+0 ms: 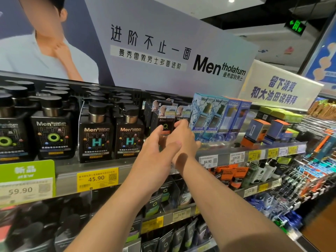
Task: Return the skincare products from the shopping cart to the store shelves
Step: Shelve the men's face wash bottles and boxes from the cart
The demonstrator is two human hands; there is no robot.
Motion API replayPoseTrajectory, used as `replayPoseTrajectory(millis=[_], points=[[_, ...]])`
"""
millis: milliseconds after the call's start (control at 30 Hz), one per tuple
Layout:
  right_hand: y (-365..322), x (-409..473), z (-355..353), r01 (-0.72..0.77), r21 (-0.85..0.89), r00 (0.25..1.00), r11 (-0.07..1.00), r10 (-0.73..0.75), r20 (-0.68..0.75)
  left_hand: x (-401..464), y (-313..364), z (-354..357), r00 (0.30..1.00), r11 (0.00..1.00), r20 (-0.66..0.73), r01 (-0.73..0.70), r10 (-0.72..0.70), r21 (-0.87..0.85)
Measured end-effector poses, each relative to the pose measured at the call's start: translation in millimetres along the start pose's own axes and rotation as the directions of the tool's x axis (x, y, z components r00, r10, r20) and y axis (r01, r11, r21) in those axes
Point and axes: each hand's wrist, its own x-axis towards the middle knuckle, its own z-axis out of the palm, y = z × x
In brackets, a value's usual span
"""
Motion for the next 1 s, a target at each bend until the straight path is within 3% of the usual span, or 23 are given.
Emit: replayPoseTrajectory(millis=[267, 600, 833, 1000], points=[[15.7, -9.3, -16.2, 0.010, 0.122, 1.000, 0.992, -0.012, 0.017, -3.5, -4.8, 4.9, 0.997, 0.996, -0.023, -0.069, 0.067, -0.055], [90.8, -55.8, -59.4, 0.054, 0.244, 0.986, 0.968, -0.013, -0.167, -13.6, -20.4, 50.4, 0.993, 0.994, 0.099, -0.061, 0.070, -0.089], [175.7, -107.3, -99.7, -0.132, 0.477, 0.979, 0.869, 0.191, -0.076, -36.2, -37.4, 117.1, 0.964, 0.996, 0.267, 0.022, 0.001, -0.085], [245.1, -151.3, -120.7, -0.225, 0.517, 0.935, 0.826, 0.332, -0.123, -66.2, -50.0, 176.8, 0.906, 0.988, 0.414, 0.131, -0.086, -0.082]])
